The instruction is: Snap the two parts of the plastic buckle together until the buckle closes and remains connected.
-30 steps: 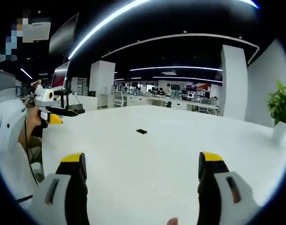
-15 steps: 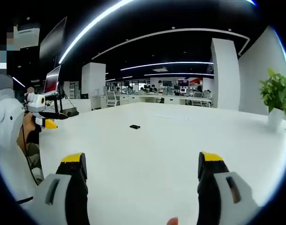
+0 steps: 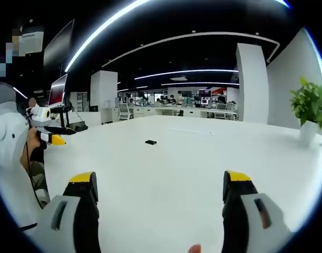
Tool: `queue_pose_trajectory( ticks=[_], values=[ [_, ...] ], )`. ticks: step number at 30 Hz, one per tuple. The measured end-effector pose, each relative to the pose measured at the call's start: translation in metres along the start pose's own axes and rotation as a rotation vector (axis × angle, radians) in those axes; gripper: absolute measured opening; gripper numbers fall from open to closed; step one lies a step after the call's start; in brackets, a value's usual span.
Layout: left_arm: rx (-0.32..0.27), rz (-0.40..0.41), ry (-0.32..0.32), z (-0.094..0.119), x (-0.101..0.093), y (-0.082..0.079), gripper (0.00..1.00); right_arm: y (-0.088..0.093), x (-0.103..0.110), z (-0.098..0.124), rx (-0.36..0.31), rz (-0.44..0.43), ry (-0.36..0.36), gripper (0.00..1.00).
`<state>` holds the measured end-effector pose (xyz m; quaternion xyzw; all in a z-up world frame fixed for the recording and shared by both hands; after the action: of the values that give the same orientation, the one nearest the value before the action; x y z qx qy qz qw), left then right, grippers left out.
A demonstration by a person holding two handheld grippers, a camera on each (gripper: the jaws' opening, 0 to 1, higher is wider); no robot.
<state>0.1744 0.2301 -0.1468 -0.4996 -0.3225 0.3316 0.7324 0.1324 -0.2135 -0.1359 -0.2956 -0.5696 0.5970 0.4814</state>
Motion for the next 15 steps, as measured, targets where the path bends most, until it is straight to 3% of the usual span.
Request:
queue_pose_trajectory(
  ticks=[15],
  values=[
    [-0.004,0.013,0.005,-0.0003,0.0017,0.0004,0.99,-0.0028,0.0031,0.0028,-0.012,0.000,0.004,0.99]
  ],
)
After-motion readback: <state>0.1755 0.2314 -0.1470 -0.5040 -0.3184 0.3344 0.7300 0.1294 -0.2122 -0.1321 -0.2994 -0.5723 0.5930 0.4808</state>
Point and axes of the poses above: the point that each gripper's makers call its tool centre point, and the gripper's own axes: z roughly backward along the fingers, x roughly to its left, y roughly out of its underside, the point moved 10 cm from there along z, roughly backward along the fingers, and after that the axes turned 14 degrees about -z, right-handed, at the moved point
